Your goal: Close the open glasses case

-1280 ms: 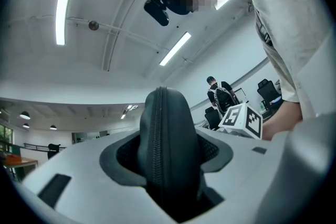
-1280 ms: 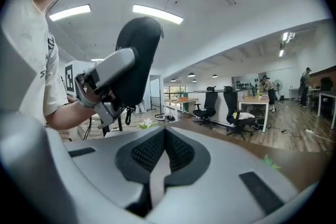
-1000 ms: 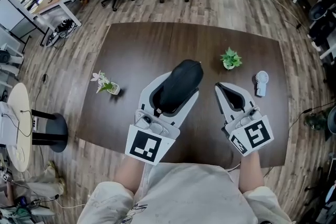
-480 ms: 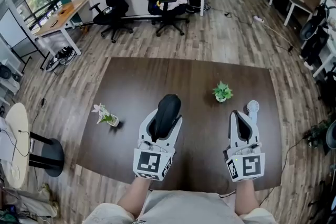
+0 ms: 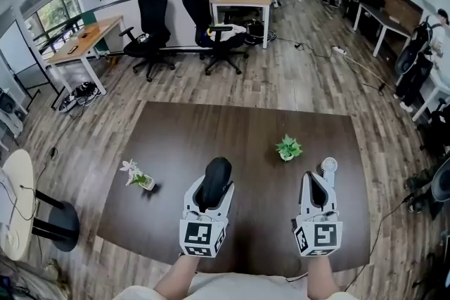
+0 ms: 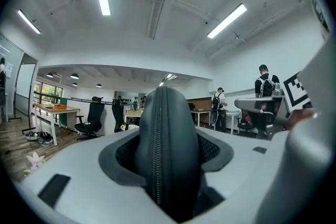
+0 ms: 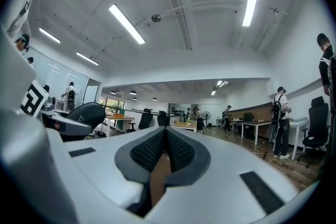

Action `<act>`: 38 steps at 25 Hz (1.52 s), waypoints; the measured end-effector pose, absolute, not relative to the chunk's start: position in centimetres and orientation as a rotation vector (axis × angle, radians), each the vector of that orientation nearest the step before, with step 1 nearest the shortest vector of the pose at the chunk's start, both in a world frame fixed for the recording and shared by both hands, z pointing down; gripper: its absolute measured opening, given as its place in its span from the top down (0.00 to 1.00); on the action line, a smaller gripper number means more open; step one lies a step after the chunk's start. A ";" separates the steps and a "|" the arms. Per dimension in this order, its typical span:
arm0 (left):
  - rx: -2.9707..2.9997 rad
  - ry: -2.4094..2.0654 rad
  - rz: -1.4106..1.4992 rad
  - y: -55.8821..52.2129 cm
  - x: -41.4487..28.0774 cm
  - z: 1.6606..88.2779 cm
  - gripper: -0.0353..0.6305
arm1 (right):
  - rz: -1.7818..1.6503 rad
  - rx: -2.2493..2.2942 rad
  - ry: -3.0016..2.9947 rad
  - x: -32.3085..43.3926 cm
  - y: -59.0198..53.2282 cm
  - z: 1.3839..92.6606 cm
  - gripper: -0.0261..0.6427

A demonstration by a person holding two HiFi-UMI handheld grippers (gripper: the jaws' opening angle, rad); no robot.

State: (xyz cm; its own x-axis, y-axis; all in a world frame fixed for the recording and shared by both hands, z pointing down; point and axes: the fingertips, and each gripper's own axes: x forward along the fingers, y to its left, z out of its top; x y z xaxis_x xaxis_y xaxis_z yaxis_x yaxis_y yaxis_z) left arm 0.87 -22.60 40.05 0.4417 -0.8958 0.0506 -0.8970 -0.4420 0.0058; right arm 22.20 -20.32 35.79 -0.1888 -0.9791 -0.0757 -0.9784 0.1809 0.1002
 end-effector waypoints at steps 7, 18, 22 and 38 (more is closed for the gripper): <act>2.657 -1.646 0.036 -22.7 1.1 39.1 0.56 | -0.207 1.991 -2.429 22.5 -20.2 35.5 0.96; 2.645 -1.589 0.225 -23.4 1.5 42.5 0.56 | -0.181 1.967 -2.429 22.1 -19.9 36.7 0.96; 2.589 -1.446 0.387 -23.3 2.4 47.4 0.56 | -0.178 1.957 -2.415 22.0 -19.4 37.8 0.96; 2.218 -1.032 0.855 -21.5 4.2 68.1 0.55 | -0.046 1.916 -2.401 21.0 -18.4 41.8 0.96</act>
State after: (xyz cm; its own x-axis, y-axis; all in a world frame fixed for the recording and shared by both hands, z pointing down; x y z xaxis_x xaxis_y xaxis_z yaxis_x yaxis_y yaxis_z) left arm 4.25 -21.48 68.10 0.5046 -0.4588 0.7314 -0.8037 -0.5589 0.2040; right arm 21.04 -18.41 41.80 -0.2208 -0.9747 0.0359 -0.9726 0.2227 0.0665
